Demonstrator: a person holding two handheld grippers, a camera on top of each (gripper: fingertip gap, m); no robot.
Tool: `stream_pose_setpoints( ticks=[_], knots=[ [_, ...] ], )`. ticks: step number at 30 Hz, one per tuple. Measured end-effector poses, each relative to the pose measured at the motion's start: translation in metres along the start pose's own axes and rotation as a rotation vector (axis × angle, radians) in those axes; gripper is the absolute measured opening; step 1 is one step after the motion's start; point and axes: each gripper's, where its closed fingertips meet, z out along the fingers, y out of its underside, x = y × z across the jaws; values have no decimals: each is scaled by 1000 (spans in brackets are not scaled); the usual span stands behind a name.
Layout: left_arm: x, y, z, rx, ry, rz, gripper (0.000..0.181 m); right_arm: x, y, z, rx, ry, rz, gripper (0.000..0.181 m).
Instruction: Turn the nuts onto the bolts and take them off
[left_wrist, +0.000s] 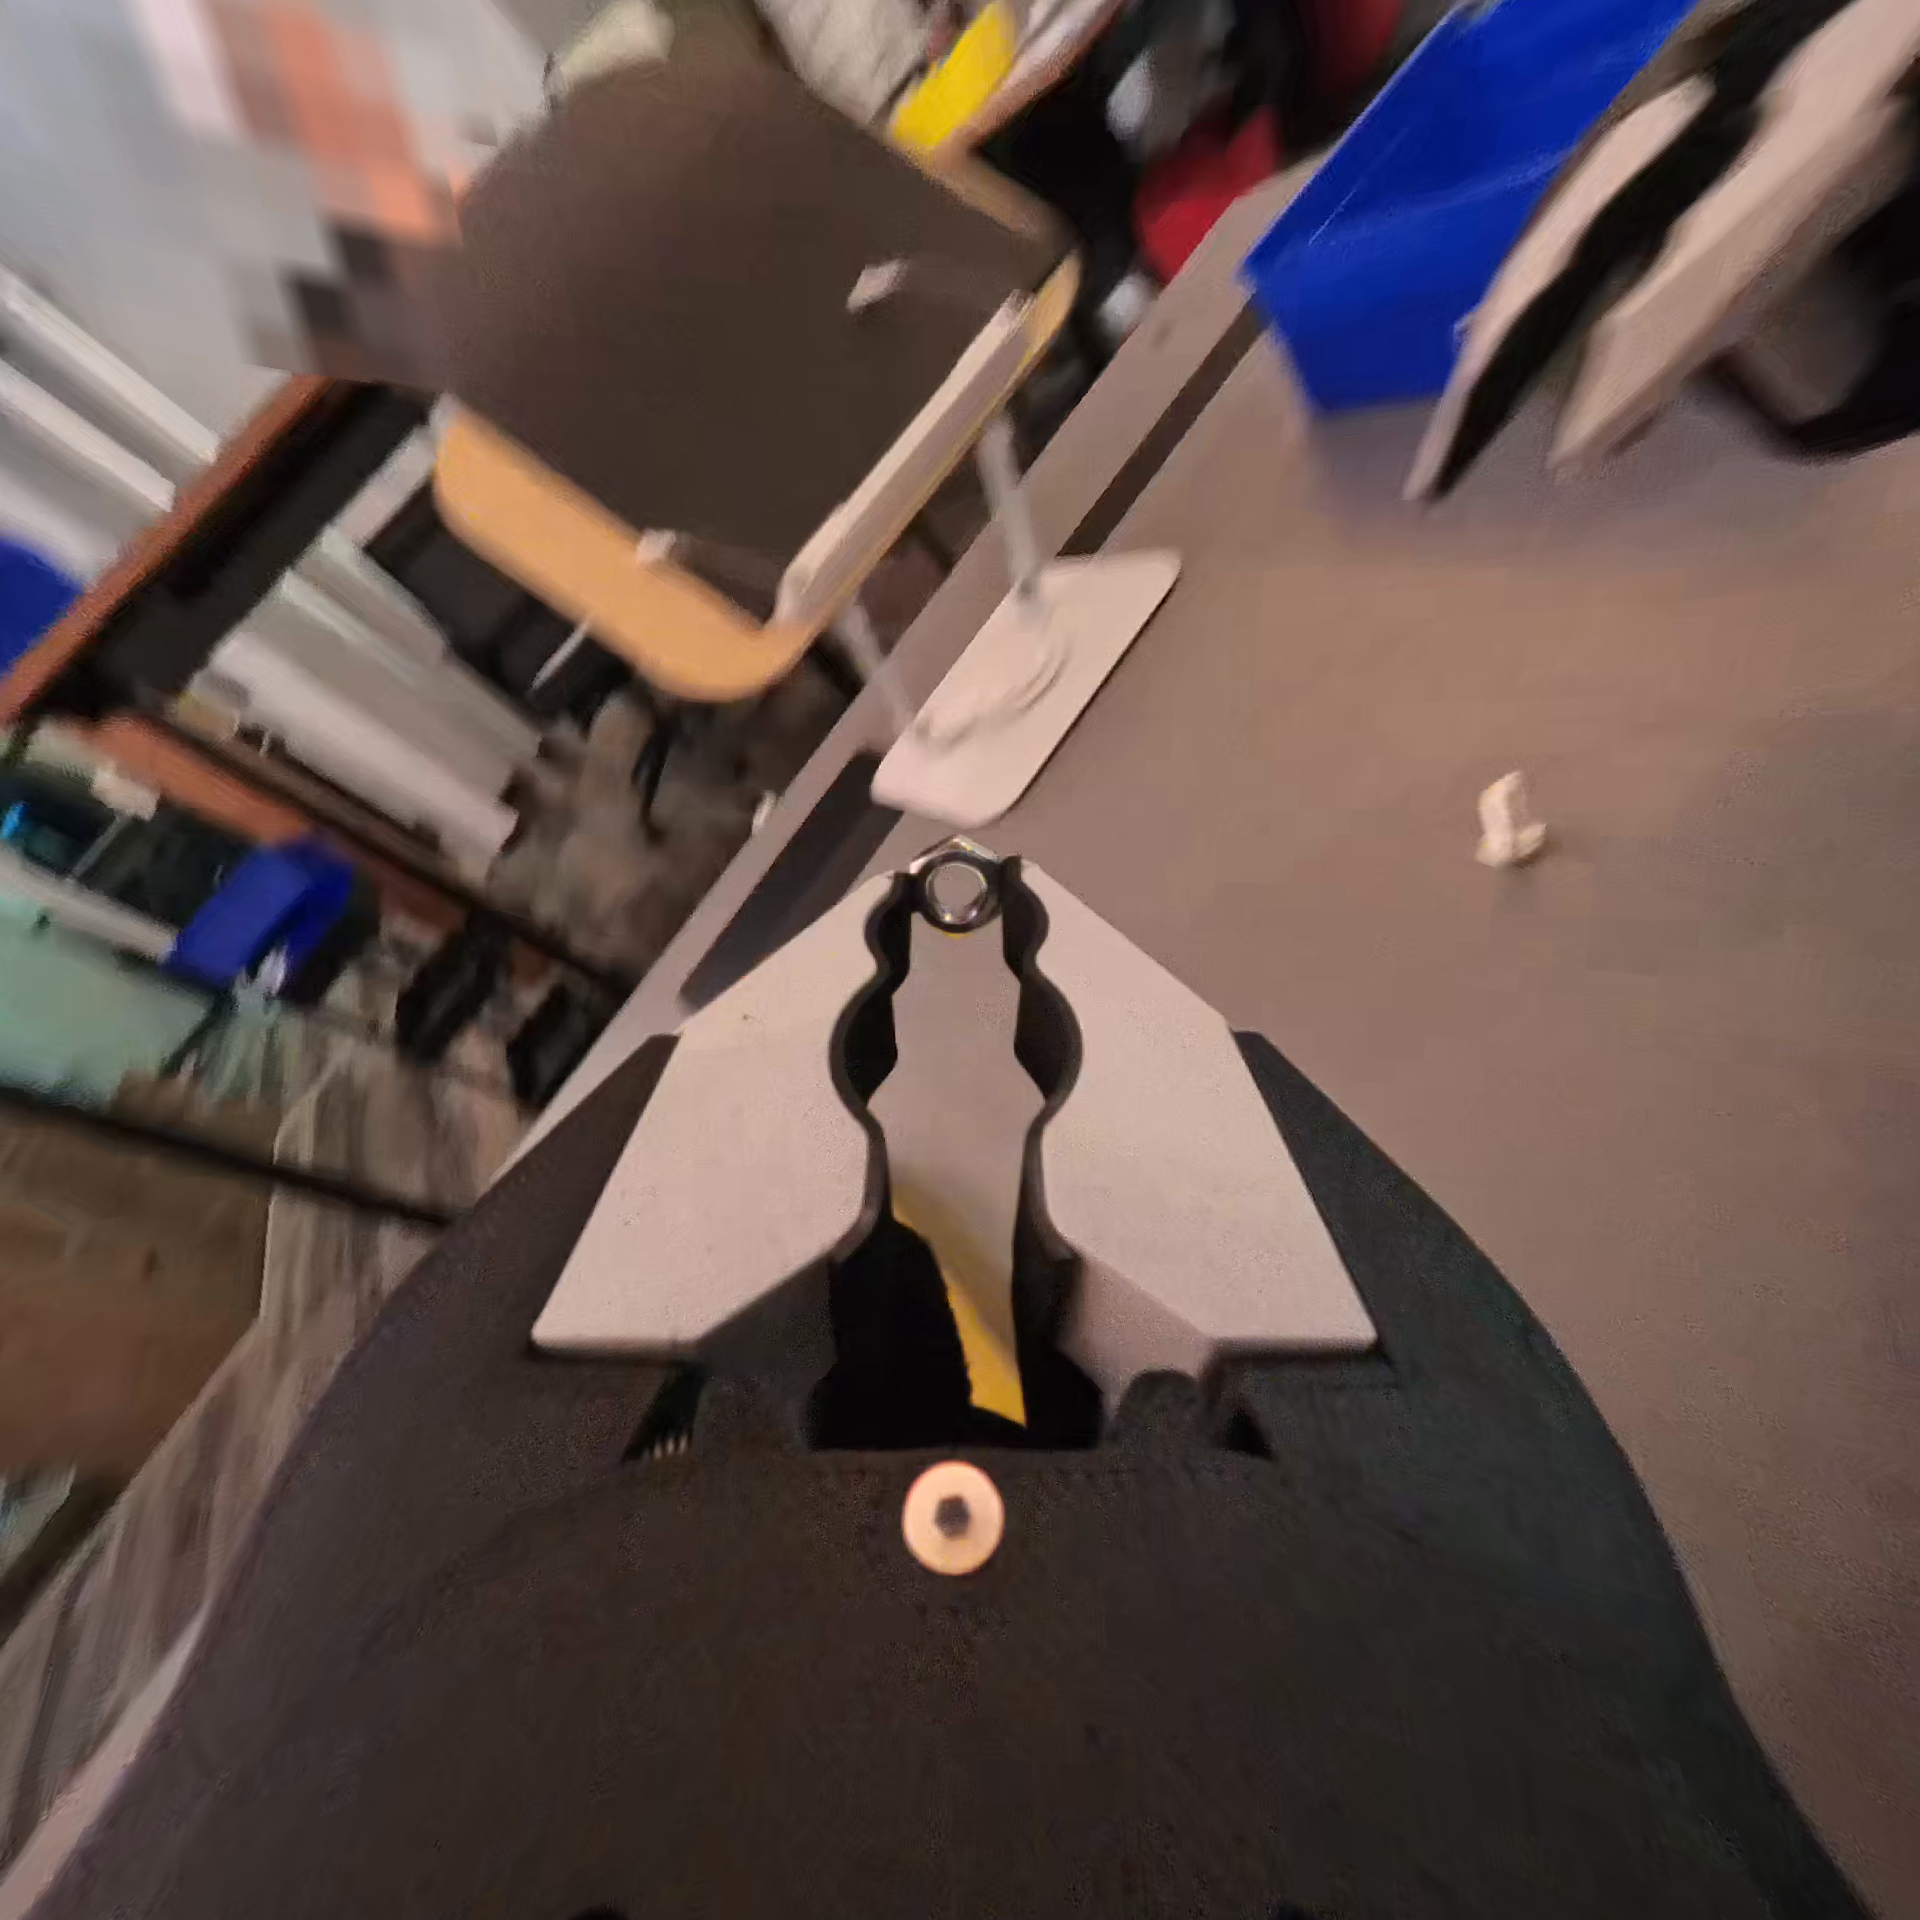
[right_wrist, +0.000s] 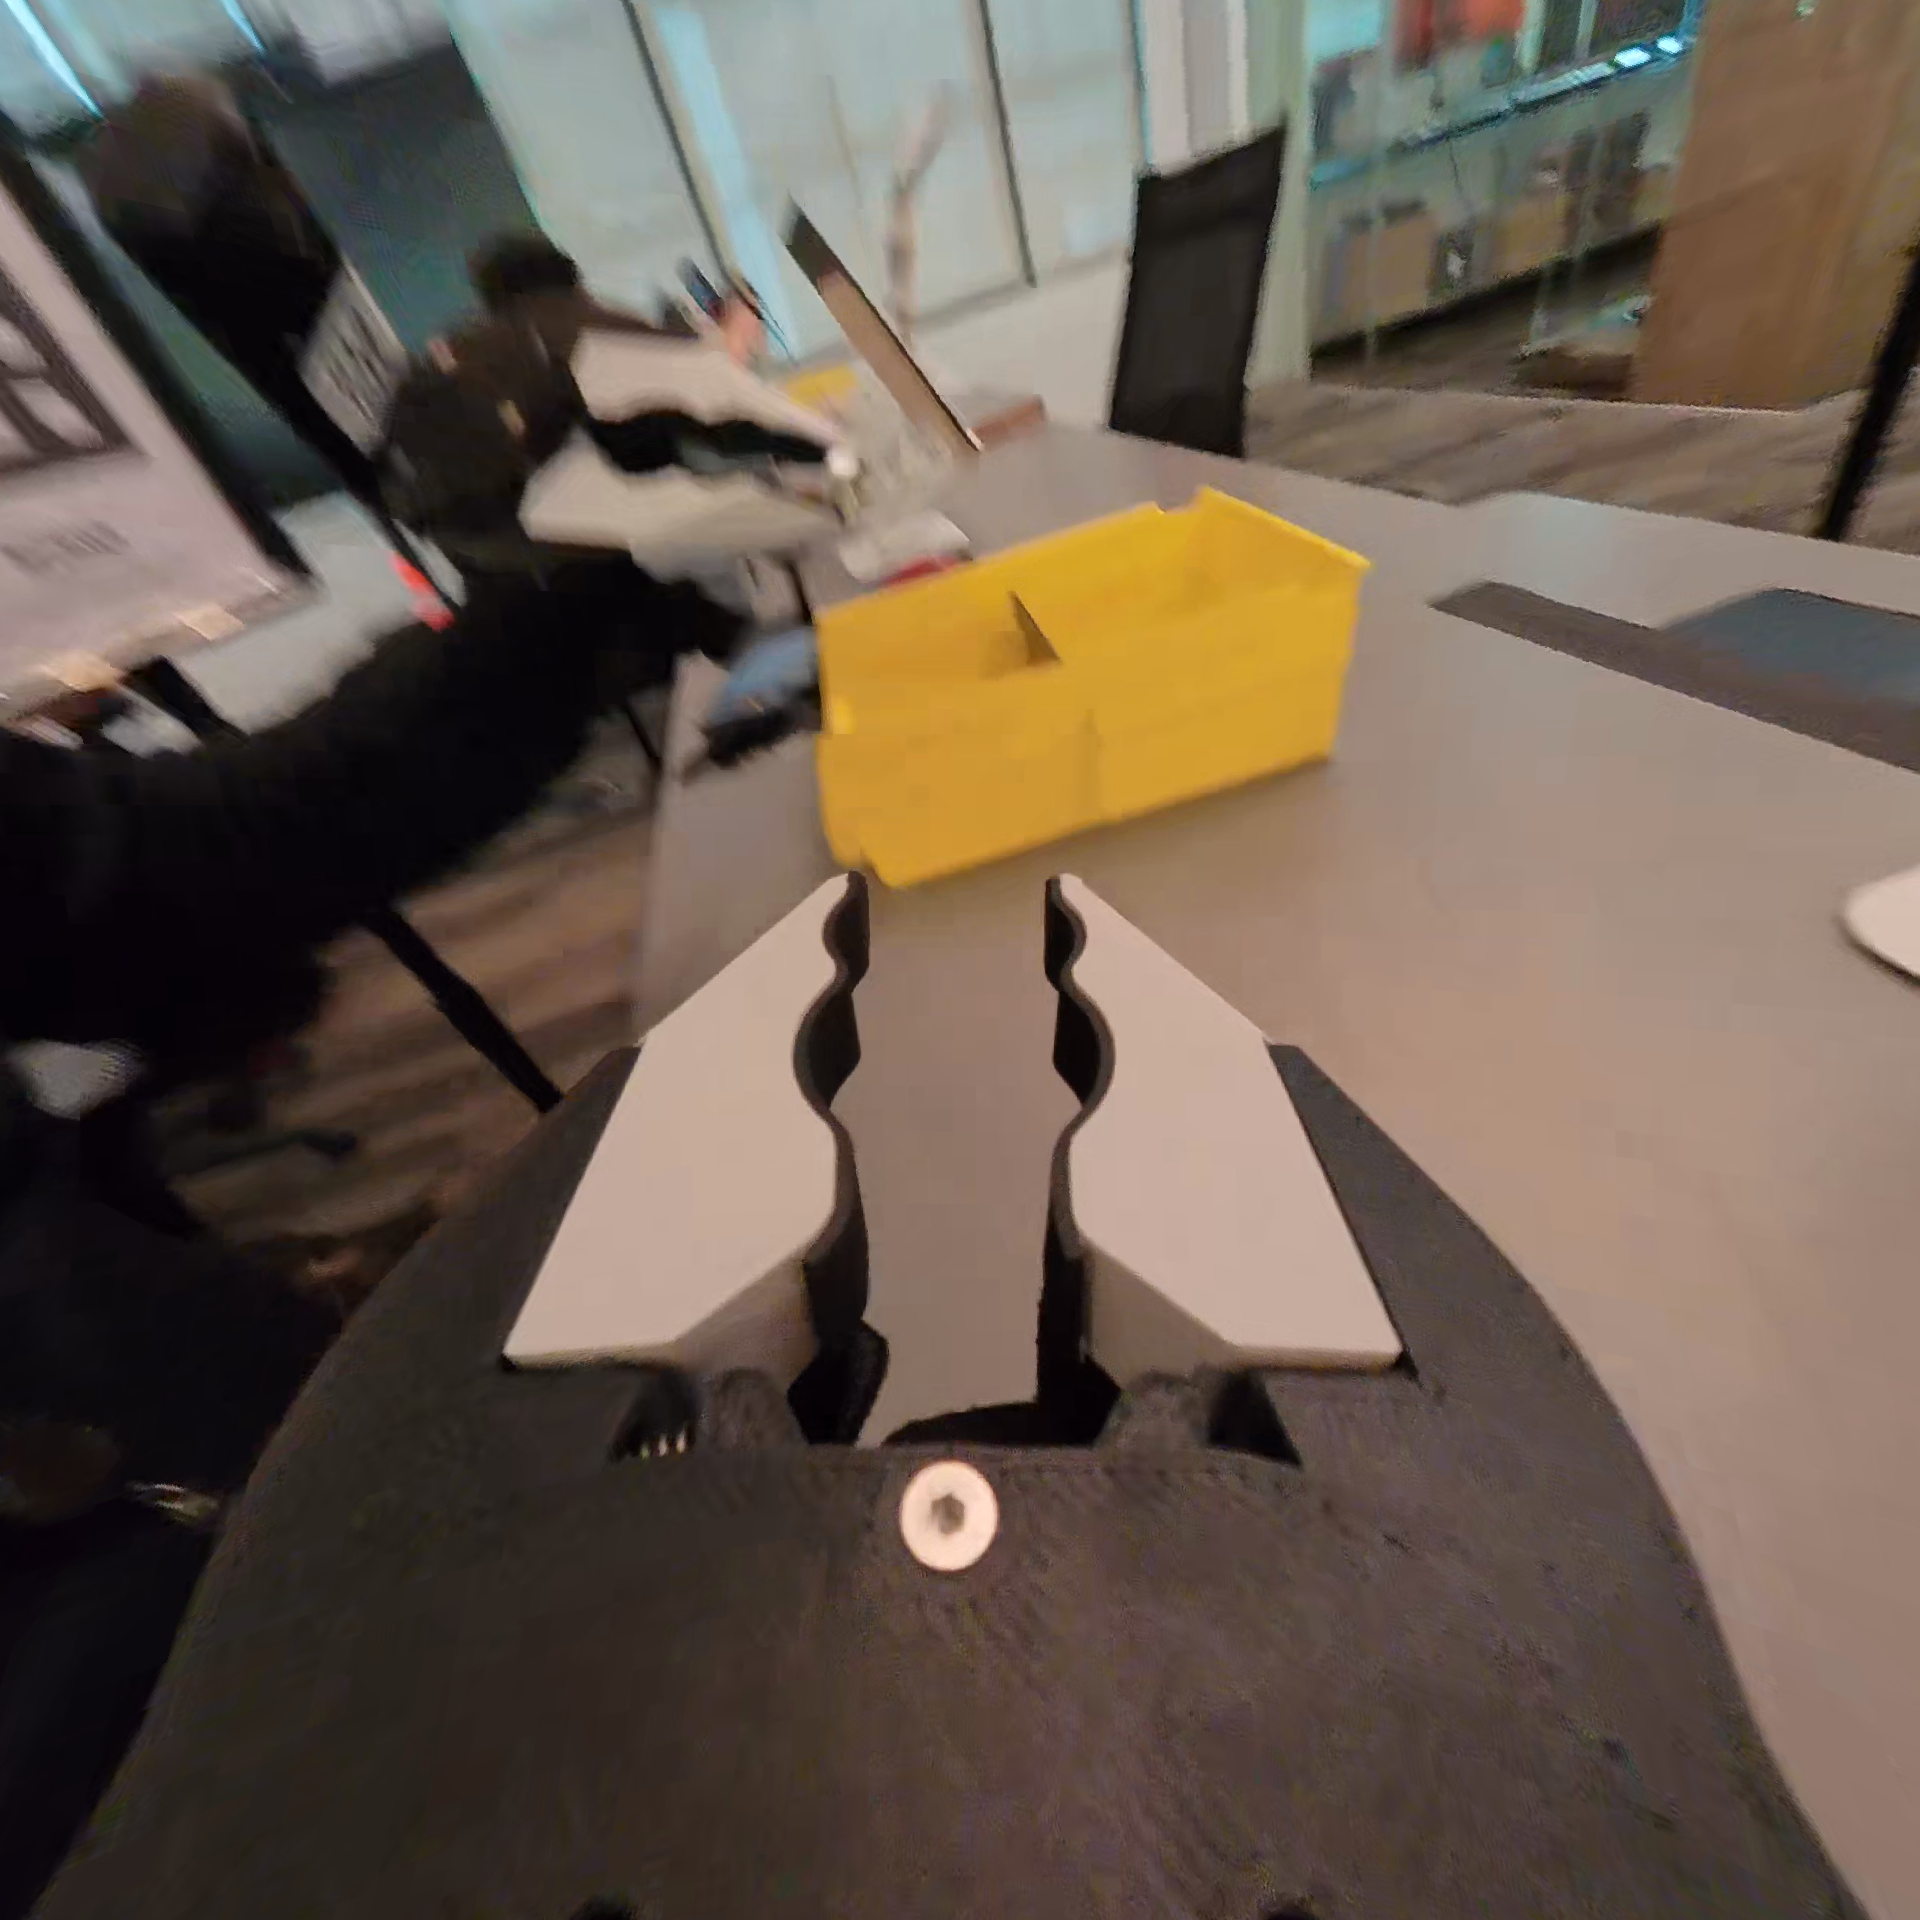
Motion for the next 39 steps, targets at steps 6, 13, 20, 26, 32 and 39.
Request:
stream_pose_setpoints(
  ticks=[6, 13, 20, 26, 32, 39],
  knots=[
    [81, -86, 20, 244, 179, 134, 15, -34, -33, -4, 186, -274, 289, 42],
    [109, -126, 28, 412, 356, -147, 15, -57, -52, -17, 289, -461, 335, 34],
    [120, -127, 28, 429, 400, -136, 15, -66, -57, -22, 328, -598, 434, 28],
    [123, -127, 29, 437, 388, -125, 15, -68, -55, -23, 327, -631, 447, 16],
    [119, -125, 31, 444, 370, -170, 19, -65, -55, -24, 315, -573, 377, 15],
    [139, -46, 71, 140, 433, -312, 45, -12, -48, -45, 299, -340, 306, 15]
  ],
)
